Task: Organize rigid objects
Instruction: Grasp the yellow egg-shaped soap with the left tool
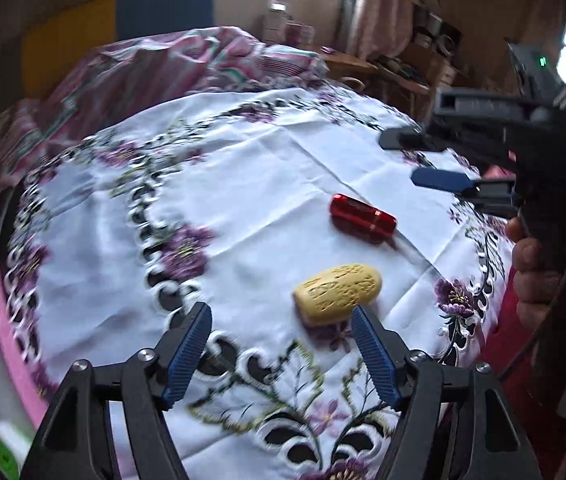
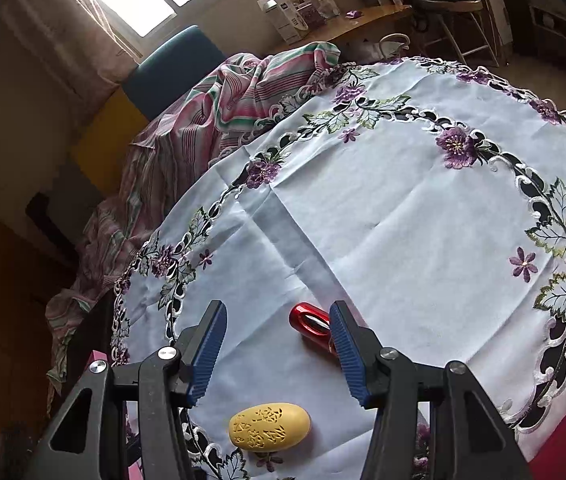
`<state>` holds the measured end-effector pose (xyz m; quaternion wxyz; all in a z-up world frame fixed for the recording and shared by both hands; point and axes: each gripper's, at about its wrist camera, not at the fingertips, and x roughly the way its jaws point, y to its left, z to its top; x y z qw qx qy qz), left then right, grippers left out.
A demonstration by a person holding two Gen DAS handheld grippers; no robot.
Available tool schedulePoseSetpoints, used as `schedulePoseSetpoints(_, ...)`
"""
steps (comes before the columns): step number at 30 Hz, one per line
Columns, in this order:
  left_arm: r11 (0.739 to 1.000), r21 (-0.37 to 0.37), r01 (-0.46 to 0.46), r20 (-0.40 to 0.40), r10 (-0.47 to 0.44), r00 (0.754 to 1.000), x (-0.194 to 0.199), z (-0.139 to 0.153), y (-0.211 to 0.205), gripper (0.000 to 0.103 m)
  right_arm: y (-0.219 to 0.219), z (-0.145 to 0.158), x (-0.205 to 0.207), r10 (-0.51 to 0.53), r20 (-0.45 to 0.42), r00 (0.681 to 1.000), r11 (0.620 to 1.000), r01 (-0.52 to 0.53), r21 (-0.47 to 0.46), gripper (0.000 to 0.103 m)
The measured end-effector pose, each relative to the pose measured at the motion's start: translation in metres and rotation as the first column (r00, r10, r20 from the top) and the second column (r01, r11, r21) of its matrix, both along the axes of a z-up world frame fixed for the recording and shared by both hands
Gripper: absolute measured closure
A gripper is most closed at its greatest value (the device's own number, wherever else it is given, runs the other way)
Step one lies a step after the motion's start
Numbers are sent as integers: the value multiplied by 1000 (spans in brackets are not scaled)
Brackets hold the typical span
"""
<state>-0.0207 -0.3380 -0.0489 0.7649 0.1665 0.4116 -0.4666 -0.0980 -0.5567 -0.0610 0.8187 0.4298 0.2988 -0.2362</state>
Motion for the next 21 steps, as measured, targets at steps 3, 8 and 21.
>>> schedulePoseSetpoints(3,997,24,69,4,-70,998,-4,-7,-24,16,-2,-1,-2,-3,15,1000,1000,3,17,49)
schedulePoseSetpoints(8,993,47,108,-4,-108,994,-7,-20,-50,14,-4,-3,-2,-1,31,1000,999,0,45,49)
schedulePoseSetpoints(21,951,111,289,-24,-288,957,-8,-57,-88,59,-3,-5,1,8,25,1000,999,-9,46,49)
